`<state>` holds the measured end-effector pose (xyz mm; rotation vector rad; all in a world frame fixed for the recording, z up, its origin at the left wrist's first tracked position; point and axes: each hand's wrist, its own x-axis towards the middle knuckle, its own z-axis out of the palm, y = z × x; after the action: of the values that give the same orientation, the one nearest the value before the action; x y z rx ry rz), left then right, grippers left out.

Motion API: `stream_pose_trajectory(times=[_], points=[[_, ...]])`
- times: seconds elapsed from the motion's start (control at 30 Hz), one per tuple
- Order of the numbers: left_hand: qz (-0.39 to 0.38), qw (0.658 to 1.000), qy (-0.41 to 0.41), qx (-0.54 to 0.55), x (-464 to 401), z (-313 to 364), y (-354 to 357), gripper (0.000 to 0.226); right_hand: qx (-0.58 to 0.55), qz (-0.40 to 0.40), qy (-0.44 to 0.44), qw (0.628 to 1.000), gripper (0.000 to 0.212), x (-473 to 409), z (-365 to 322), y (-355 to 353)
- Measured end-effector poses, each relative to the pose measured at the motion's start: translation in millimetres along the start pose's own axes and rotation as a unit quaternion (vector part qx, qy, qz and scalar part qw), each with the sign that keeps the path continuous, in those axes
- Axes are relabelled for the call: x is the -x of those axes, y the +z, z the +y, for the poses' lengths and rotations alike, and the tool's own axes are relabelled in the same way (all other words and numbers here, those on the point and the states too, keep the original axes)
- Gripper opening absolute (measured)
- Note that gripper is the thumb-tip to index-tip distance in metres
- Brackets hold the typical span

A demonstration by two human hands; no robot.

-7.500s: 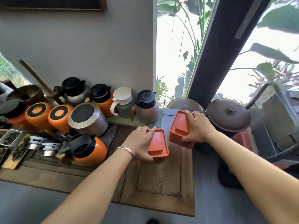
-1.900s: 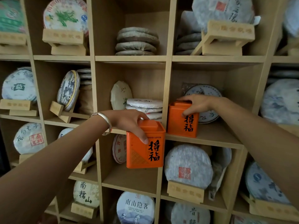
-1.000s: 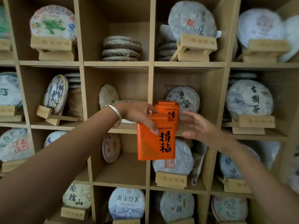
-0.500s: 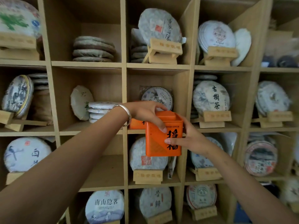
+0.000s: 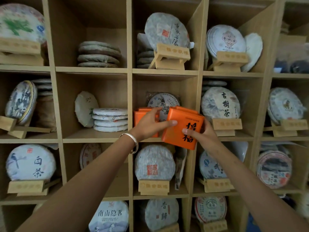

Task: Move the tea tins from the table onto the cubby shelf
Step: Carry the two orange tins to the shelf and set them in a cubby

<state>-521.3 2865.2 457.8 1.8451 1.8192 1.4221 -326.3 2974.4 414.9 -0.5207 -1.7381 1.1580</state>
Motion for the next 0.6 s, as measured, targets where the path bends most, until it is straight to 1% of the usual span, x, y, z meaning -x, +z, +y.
stream_pose_trajectory(times=[0.1,0.17,0.27,0.33,0.4,0.47,0.6], points=[[0.007,0.999,-0.006,0.042,1,-10,-6,0.078,-0.013,0.013,-0.001,1.000,0.103,-14,-3,1],[0.015,0.998,-0.006,0.054,0,-15,-9,0.068,0.000,0.012,-0.003,1.000,0.102,-20,-3,2],[0.011,0.999,0.004,0.047,-1,-18,-6,0.066,0.055,0.002,-0.017,0.998,0.100,-29,-3,6],[0.020,0.999,0.019,0.032,-2,-20,0,0.065,0.075,-0.011,-0.023,0.997,0.103,-35,0,8],[0.047,0.998,0.023,0.030,-4,-23,7,0.062,0.076,-0.021,-0.017,0.997,0.106,-42,5,11],[0.071,0.997,0.017,0.027,-6,-27,14,0.058,0.076,-0.022,-0.009,0.997,0.103,-48,10,13],[0.080,0.997,0.016,0.014,-10,-36,22,0.053,0.088,-0.013,0.008,0.996,0.103,-56,22,11]])
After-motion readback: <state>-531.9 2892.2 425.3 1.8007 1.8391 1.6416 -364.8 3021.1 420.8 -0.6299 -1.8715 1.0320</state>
